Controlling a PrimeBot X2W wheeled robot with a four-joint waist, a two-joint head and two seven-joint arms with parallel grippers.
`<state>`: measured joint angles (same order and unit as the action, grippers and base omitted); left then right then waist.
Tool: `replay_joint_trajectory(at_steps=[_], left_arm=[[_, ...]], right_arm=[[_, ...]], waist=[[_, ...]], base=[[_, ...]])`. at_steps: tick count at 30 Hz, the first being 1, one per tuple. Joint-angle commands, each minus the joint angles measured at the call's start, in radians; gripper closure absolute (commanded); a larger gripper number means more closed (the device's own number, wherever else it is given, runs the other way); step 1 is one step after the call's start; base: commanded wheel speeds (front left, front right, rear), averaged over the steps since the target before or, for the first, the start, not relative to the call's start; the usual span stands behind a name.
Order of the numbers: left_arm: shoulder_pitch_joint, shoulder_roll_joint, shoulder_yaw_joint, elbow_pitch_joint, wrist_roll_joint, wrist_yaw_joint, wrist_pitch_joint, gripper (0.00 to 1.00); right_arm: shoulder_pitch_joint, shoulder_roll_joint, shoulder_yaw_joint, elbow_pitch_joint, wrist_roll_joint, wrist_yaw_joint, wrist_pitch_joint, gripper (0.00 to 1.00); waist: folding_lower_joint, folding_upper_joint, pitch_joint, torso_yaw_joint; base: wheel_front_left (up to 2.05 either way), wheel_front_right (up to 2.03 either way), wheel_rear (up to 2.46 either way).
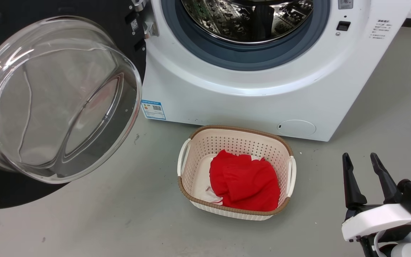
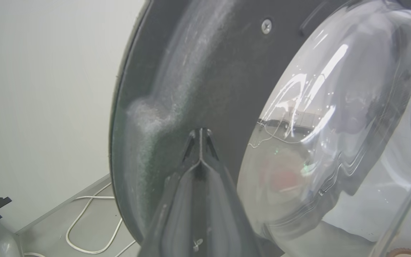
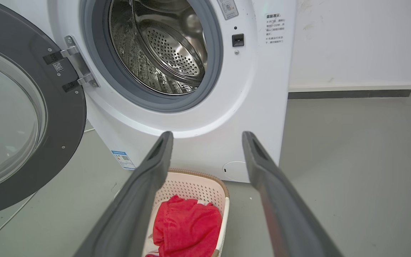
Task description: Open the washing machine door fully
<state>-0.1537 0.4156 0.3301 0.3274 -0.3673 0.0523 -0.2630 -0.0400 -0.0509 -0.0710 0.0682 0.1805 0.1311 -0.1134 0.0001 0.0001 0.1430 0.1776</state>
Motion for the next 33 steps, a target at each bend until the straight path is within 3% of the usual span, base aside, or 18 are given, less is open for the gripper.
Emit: replay_joint_trajectory(at_steps=[1, 5, 12, 13, 15, 16, 24, 33], left_arm=[[-0.010, 0.002, 0.016, 0.008, 0.012, -0.005, -0.002, 1.00], [0.032, -0.026, 0.053, -0.013, 0.052, -0.015, -0.002, 1.00], [0.175, -0.153, 0.044, -0.165, 0.137, -0.022, -0.002, 1.00], [0.198, -0.176, 0.039, -0.188, 0.147, -0.021, -0.002, 0.84], [0.230, -0.217, 0.027, -0.228, 0.158, -0.024, -0.002, 0.17], [0.243, -0.236, 0.019, -0.250, 0.165, -0.028, -0.002, 0.00], [0.306, -0.331, -0.069, -0.363, 0.211, -0.076, -0.002, 0.00], [0.268, -0.356, -0.221, -0.411, 0.261, -0.115, -0.002, 0.00]], right_arm=[[-0.012, 0.001, 0.003, 0.003, -0.002, -0.001, -0.005, 0.00], [-0.007, 0.001, 0.015, 0.016, 0.006, -0.001, -0.015, 0.00], [0.023, 0.001, 0.022, 0.033, 0.004, -0.001, -0.026, 0.00], [0.024, 0.001, 0.024, 0.035, 0.008, -0.001, -0.026, 0.00], [0.027, 0.001, 0.026, 0.035, 0.007, -0.001, -0.029, 0.00], [0.029, 0.001, 0.028, 0.033, -0.007, -0.001, -0.030, 0.00], [0.048, 0.001, 0.028, 0.019, -0.053, -0.001, -0.037, 0.00], [0.059, 0.001, 0.035, -0.016, -0.091, -0.001, -0.032, 0.00]], waist=[[-0.0001, -0.0001, -0.003, -0.007], [-0.0001, -0.0001, -0.021, -0.024], [-0.0001, -0.0001, -0.064, -0.031], [-0.0001, -0.0001, -0.070, -0.031], [-0.0001, -0.0001, -0.083, -0.029], [-0.0001, -0.0001, -0.088, -0.028], [-0.0001, -0.0001, -0.120, -0.032], [-0.0001, -0.0001, -0.135, -0.091]], base=[[0.00, 0.00, 0.00], [0.00, 0.00, 0.00], [0.00, 0.00, 0.00], [0.00, 0.00, 0.00], [0.00, 0.00, 0.00], [0.00, 0.00, 0.00], [0.00, 0.00, 0.00], [0.00, 0.00, 0.00]])
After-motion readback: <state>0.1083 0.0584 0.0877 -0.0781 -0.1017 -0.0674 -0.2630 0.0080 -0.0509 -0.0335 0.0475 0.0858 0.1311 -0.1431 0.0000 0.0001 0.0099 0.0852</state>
